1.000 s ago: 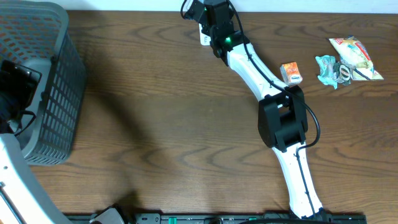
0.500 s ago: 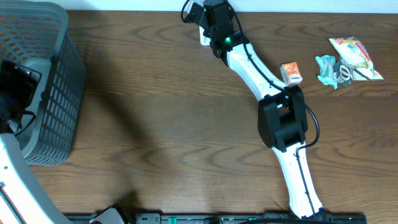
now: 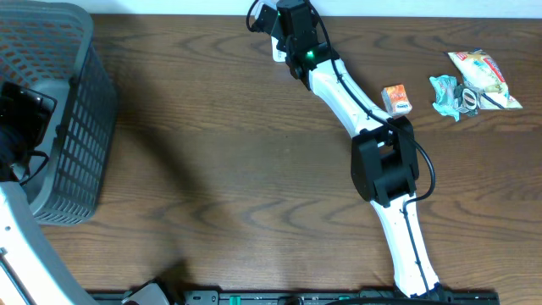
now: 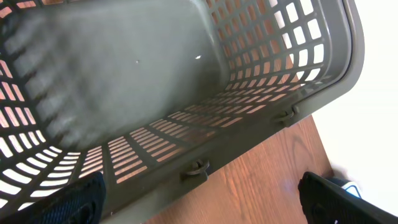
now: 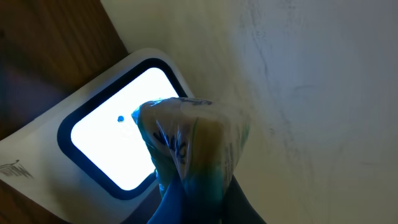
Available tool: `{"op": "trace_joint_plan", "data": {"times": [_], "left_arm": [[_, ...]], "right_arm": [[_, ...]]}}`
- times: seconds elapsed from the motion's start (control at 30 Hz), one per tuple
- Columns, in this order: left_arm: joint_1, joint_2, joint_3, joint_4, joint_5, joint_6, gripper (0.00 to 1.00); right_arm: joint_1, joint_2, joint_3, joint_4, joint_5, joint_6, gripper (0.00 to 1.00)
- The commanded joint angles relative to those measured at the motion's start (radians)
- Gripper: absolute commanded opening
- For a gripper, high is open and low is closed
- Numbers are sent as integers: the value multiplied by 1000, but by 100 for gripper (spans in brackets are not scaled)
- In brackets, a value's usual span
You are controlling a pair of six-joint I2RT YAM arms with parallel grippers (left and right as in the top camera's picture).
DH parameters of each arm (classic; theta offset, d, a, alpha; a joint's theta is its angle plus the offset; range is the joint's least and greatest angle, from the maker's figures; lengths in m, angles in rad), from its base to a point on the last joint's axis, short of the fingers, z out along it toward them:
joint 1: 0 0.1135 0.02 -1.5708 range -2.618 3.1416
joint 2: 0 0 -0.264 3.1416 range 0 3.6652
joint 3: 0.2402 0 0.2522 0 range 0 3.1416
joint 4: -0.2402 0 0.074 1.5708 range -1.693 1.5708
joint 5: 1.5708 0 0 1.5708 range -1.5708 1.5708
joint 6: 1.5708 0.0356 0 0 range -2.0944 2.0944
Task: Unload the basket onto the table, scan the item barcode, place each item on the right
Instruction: 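Hold the teal pack's barcode against the white scanner, then carry the teal pack right and drop it by the snack bag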
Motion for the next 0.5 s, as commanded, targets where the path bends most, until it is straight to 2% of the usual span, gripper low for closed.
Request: {"op": "trace_joint_plan", "data": {"times": [0.0,0.23,0.37,0.47], "left_arm": [[3,-5,14,-2,-5,-8,97],[3,-5,14,-2,-5,-8,98],[3,-5,14,-2,-5,-8,98],[3,-5,14,-2,-5,-8,98]], "right_arm": [[21,-5,19,25,54,114,1],[-29,-91,28,-63,104,371,1],[-111,-168,28,-225,102,553,1],[-181,-202,28,-373,96,632,1]]}}
